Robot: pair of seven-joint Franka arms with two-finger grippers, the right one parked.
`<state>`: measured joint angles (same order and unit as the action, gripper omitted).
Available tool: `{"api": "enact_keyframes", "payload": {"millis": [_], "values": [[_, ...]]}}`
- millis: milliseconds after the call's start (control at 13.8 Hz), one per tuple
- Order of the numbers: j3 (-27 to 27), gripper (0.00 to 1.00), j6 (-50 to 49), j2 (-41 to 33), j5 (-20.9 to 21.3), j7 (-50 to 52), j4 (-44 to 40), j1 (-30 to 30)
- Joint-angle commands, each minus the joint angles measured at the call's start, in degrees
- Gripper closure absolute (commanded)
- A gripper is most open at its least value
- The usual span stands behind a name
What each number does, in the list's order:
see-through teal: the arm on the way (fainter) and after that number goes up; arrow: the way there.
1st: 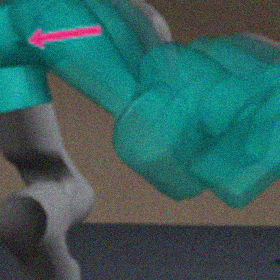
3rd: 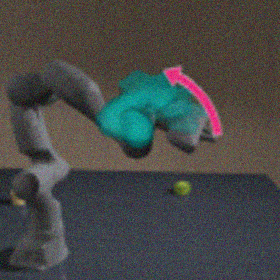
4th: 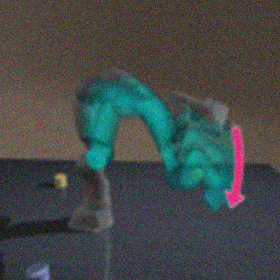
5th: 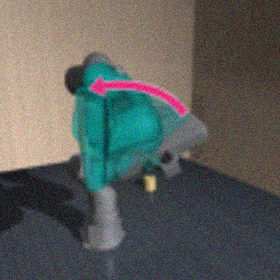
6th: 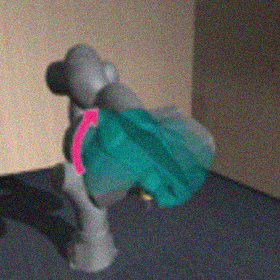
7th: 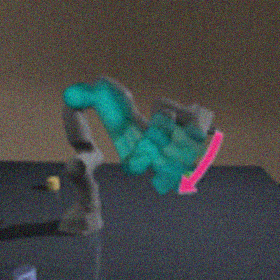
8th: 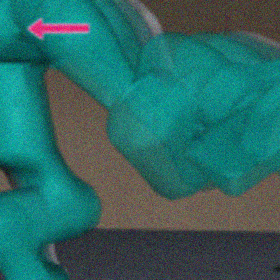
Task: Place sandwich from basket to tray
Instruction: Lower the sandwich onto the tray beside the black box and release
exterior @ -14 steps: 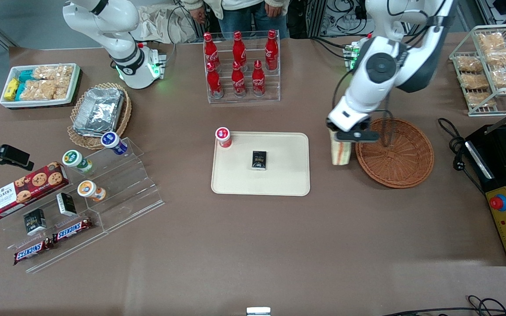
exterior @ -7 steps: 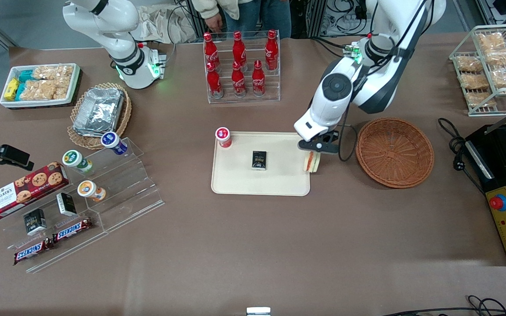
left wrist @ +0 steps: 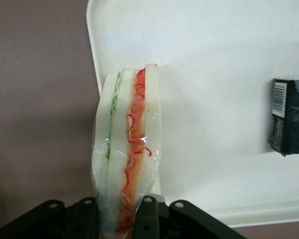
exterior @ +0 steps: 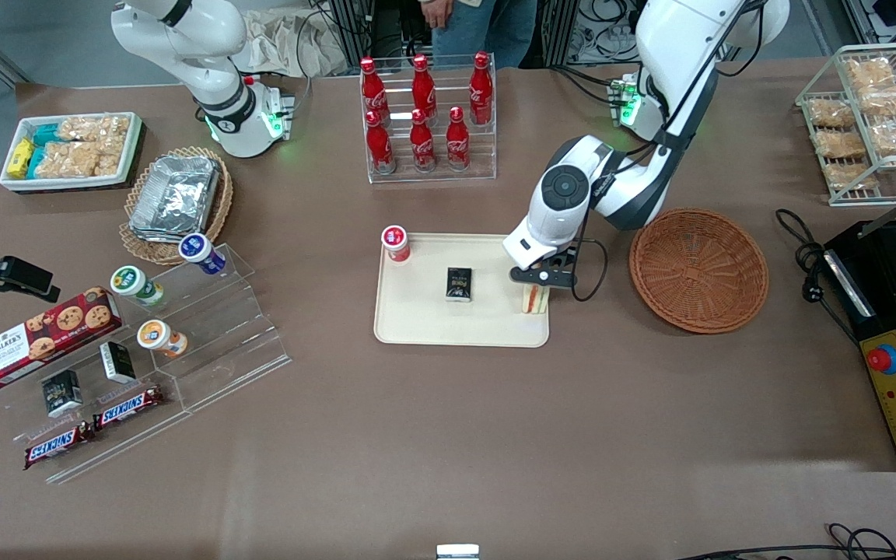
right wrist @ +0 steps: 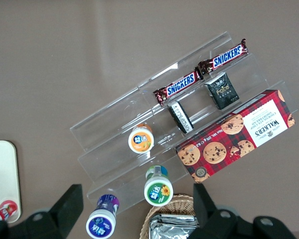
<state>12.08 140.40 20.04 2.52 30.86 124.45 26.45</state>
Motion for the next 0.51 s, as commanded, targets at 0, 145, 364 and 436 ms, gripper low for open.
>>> {"api": "enact_keyframes", "payload": {"millis": [0, 145, 364, 436], "values": [[-0.47, 0.38, 1.63, 1.76, 1.26, 1.48, -1.23, 0.97], [-0.47, 0.0, 1.54, 1.5, 1.35, 1.04, -1.31, 0.97], [-0.65, 0.0, -1.51, -1.65, 1.26, 0.95, -3.15, 0.36], [-0.91, 0.0, -6.49, -3.84, 1.18, 0.69, -5.51, 0.1]]}}
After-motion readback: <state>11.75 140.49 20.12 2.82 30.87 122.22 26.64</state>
